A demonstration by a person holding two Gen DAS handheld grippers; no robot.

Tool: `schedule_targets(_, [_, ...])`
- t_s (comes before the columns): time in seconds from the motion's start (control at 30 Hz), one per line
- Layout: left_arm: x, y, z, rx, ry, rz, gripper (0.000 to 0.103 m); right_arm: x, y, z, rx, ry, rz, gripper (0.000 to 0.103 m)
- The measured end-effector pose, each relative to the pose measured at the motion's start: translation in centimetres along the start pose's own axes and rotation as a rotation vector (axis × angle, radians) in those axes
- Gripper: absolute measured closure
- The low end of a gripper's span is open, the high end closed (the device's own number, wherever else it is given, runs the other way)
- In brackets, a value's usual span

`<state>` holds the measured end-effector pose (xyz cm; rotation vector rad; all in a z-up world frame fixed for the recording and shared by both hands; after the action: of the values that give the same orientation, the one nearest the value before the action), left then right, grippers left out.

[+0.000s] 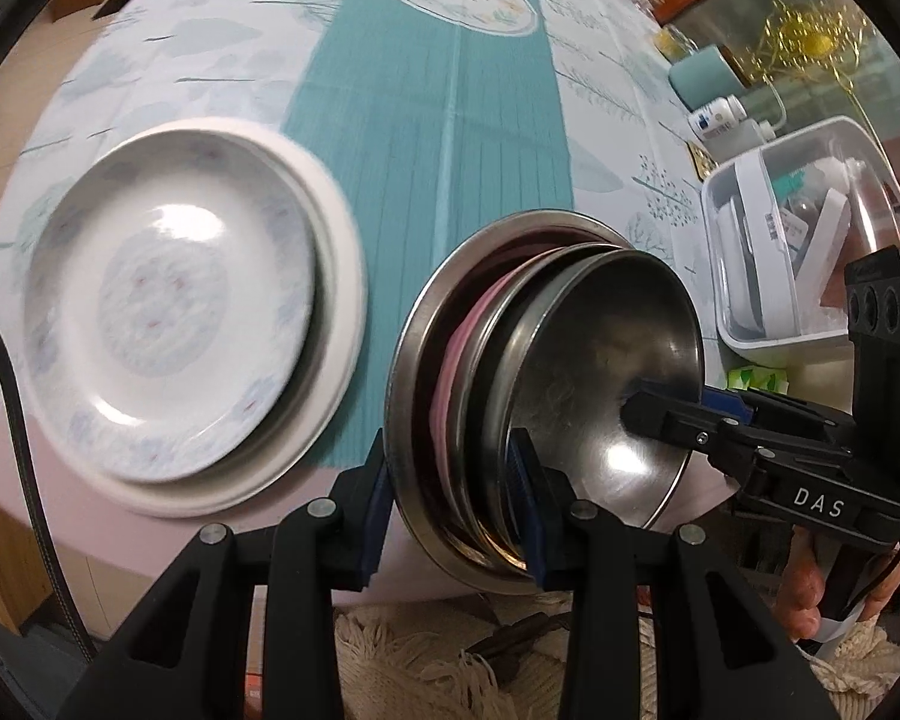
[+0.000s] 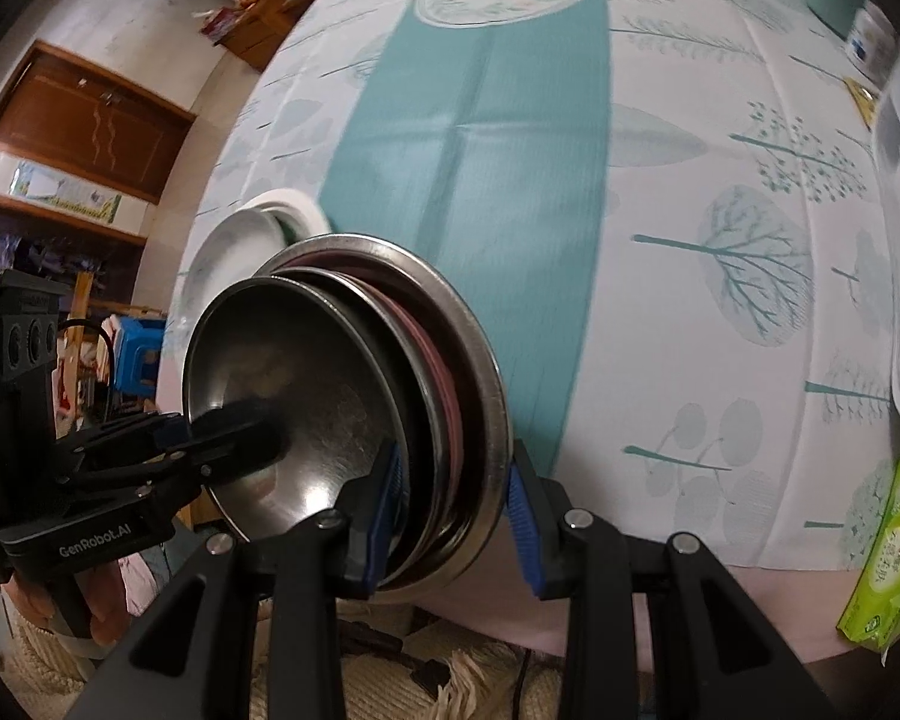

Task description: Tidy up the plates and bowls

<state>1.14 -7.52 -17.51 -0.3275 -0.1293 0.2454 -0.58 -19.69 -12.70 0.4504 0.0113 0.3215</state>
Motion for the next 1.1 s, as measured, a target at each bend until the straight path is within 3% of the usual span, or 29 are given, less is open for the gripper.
schedule_targets(0.27, [-1.1, 3.5, 2.5, 0.005, -0.041, 0.055, 0.069, 0.1, 4.0, -0.9, 0.013, 0.019, 0.08, 0.069])
schedule_targets(0.5, [-0.1, 7.1, 4.2, -0.001, -0.047, 0.051, 0.069, 1.6, 7.4, -2.1, 0.002, 0.024, 0.088, 0.069])
schedule_targets(0.73, [2.1, 11.7, 5.2, 0.013, -0.017, 0.024, 0.069, 3.2, 11.1, -4.5, 0.015, 0.027, 0.035, 0.069])
schedule_targets(1.1, [5.3, 16.5, 3.2, 0.016, 0.056, -0.046, 0.069, 5.0, 13.7, -8.0, -0.022, 0.016, -0.067, 0.069])
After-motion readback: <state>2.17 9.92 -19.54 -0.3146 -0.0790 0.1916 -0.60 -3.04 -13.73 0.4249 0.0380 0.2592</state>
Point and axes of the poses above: each gripper's, at about its wrist camera, not at the fingertips, and z roughly against the way its jaws point, y to its left, x to its top, the point moved 4 cm from there along -z, roughly the way its jaws point, and after that the axes turned 4 degrees about x, right-handed, at the moved point
